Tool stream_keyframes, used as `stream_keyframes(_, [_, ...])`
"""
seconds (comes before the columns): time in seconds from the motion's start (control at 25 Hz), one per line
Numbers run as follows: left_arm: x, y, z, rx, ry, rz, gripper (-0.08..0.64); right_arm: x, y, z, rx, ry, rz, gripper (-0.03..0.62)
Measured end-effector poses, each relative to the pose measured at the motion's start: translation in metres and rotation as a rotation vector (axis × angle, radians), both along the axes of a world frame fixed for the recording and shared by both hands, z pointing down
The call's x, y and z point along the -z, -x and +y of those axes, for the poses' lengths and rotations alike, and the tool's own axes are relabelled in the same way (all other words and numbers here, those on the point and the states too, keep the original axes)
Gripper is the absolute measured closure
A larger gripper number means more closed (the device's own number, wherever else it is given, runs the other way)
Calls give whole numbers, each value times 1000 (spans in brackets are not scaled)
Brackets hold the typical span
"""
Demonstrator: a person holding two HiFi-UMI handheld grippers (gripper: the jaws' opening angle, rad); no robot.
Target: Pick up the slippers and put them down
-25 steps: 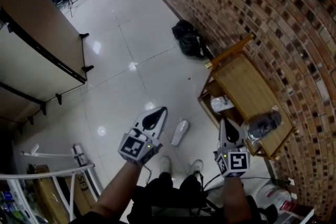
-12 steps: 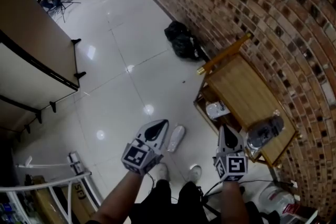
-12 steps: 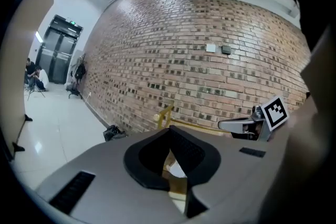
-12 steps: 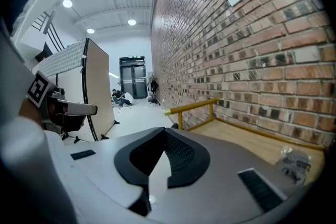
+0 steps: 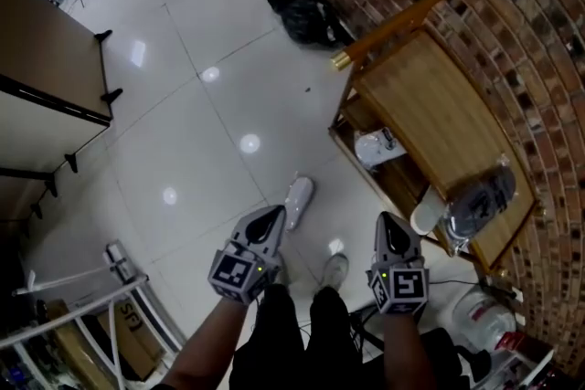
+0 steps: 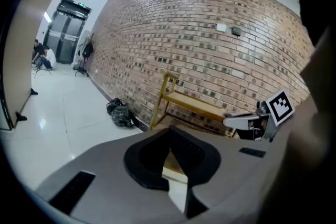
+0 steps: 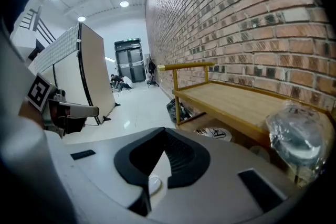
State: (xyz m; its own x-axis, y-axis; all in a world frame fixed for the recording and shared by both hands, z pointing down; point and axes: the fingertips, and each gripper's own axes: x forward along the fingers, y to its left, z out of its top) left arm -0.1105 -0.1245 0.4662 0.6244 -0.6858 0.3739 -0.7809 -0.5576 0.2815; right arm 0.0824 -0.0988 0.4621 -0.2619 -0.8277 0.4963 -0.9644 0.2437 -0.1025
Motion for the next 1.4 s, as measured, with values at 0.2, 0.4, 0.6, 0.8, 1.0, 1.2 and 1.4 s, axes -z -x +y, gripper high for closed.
stream_keyframes(0.2, [-30, -25, 13, -52, 41, 27, 560, -27, -12, 12, -26, 47, 1, 583])
stream_keyframes(0.4, [-38, -40, 10, -96, 22, 41, 560, -41, -24, 28, -85, 61, -22, 583])
stream_keyframes(0.6, [-39, -77, 9, -191, 18, 34, 560, -48, -53, 52, -201, 74, -49, 583])
stream_keyframes(0.8, [-42, -142, 21, -359, 18, 12, 560, -44, -98, 89, -354, 62, -63, 583])
stream_keyframes(1.0, [-39, -203, 46, -437, 25, 47, 560, -44, -151, 131, -480, 40, -99, 583])
stream_keyframes(1.2, [-41, -230, 59, -478, -19, 57, 560, -57, -176, 147, -586, -100, -389, 581])
stream_keyframes(1.4, [-61, -235, 63, -489, -18, 29, 560, -102, -191, 154, -731, -112, -724, 564])
